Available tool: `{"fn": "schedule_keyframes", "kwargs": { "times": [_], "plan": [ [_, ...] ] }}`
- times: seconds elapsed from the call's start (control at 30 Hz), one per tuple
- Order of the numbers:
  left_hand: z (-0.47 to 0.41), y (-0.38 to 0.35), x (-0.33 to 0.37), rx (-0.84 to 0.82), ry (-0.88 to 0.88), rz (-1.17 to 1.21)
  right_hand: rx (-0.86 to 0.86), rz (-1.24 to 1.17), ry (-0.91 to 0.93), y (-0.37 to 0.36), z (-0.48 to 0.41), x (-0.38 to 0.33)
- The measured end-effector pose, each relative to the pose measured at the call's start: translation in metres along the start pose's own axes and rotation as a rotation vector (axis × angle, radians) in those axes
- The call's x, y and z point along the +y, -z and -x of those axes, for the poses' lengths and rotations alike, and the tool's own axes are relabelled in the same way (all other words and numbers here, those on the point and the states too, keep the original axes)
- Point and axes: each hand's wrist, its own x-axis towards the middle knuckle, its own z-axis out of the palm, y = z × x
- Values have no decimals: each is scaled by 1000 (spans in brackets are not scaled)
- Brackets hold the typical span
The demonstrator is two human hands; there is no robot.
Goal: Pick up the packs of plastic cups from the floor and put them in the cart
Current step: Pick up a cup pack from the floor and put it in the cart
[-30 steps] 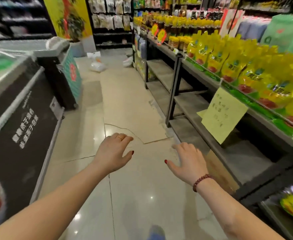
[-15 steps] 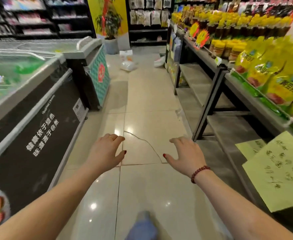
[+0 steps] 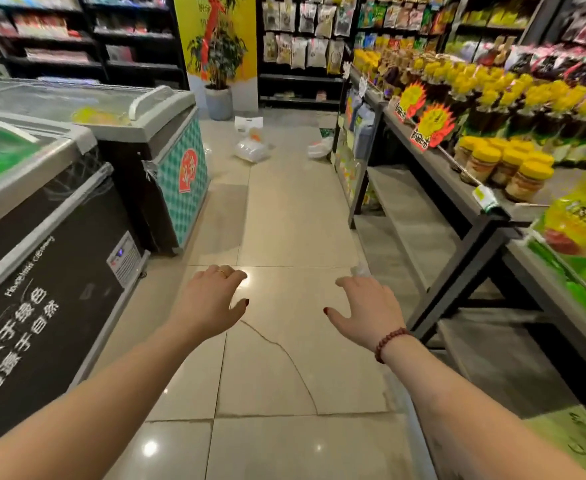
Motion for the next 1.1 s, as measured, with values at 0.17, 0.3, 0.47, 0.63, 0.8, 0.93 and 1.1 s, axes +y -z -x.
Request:
{"fn": "schedule_keyframes", "kwargs": {
  "times": [0.17, 0.3, 0.47, 0.63, 0.8, 0.93, 1.1],
  "plan": [
    [-113, -1, -30, 11, 6, -26, 6, -13, 21, 4, -128, 14],
    [-220, -3, -55, 38, 23, -52, 31, -25, 35, 4, -245, 33],
    [-351, 4, -78, -5, 66, -86, 14, -38, 49, 15, -387, 64],
    [-461, 15, -114, 10, 116, -95, 9, -54, 55, 34, -517, 79],
    [-578, 17, -164, 29, 147, -133, 22, -78, 82, 39, -646, 81],
    [-684, 5, -212, 44, 123, -148, 57, -51, 91, 39, -760, 77],
    [-820, 4, -275, 9, 106, -169, 37, -31, 72, 53, -900, 72]
  ]
}}
